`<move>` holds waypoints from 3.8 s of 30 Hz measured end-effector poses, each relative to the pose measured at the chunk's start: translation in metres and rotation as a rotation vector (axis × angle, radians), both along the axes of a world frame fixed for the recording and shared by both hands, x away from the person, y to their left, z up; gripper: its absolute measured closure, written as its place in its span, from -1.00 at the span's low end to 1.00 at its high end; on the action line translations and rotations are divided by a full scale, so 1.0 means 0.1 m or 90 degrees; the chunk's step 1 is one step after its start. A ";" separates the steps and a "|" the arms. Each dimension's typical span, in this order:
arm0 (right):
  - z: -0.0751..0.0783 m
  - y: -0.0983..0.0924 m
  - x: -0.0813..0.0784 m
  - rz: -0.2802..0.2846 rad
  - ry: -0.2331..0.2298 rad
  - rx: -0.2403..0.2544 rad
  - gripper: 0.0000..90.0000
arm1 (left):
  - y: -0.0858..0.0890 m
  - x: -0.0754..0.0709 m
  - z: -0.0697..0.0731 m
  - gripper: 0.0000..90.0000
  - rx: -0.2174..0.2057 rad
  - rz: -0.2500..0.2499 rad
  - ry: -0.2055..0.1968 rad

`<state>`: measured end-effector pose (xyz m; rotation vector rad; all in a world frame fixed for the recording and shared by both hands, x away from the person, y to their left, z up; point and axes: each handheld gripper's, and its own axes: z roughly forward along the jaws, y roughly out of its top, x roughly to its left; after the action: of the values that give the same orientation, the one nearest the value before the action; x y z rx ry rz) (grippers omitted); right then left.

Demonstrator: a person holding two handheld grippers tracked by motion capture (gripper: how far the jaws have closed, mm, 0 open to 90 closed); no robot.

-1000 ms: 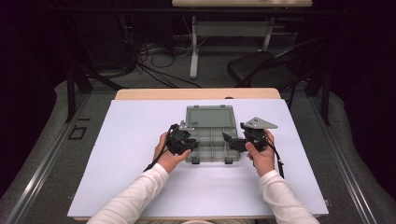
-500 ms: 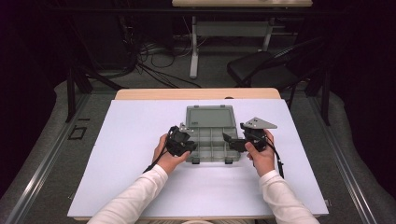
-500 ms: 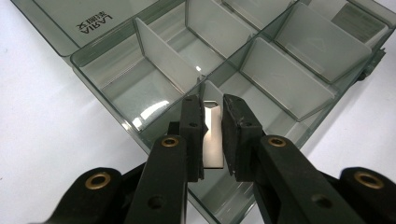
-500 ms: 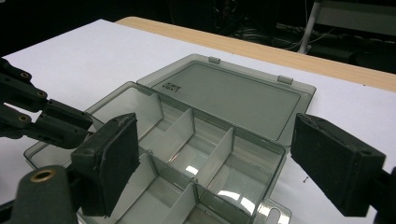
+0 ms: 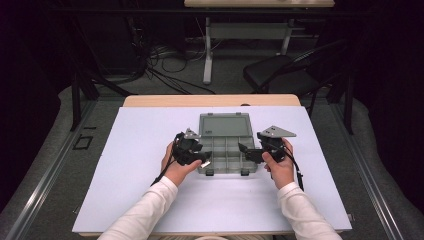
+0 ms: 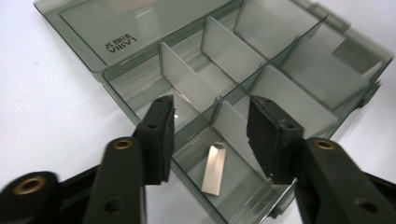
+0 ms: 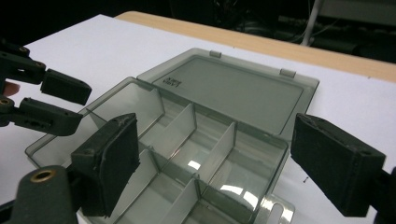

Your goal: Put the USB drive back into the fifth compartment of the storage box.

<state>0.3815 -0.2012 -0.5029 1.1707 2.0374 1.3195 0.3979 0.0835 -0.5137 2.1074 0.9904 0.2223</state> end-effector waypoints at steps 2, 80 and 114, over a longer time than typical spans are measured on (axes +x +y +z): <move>0.00 0.00 0.01 0.000 0.017 0.004 -0.67 | 0.01 0.02 -0.01 0.00 -0.018 -0.005 -0.006; 0.10 0.03 1.39 -0.148 0.261 -0.037 -0.38 | 0.15 0.13 -0.15 -0.23 0.013 -0.025 -0.053; -0.12 0.07 1.38 -0.107 0.293 -0.057 -0.17 | 0.09 0.05 -0.40 0.08 0.065 -0.007 -0.064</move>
<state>0.5191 -0.1944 -0.5153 1.6820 2.2129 0.9287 0.4033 0.0921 -0.5539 2.1708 0.9259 0.3762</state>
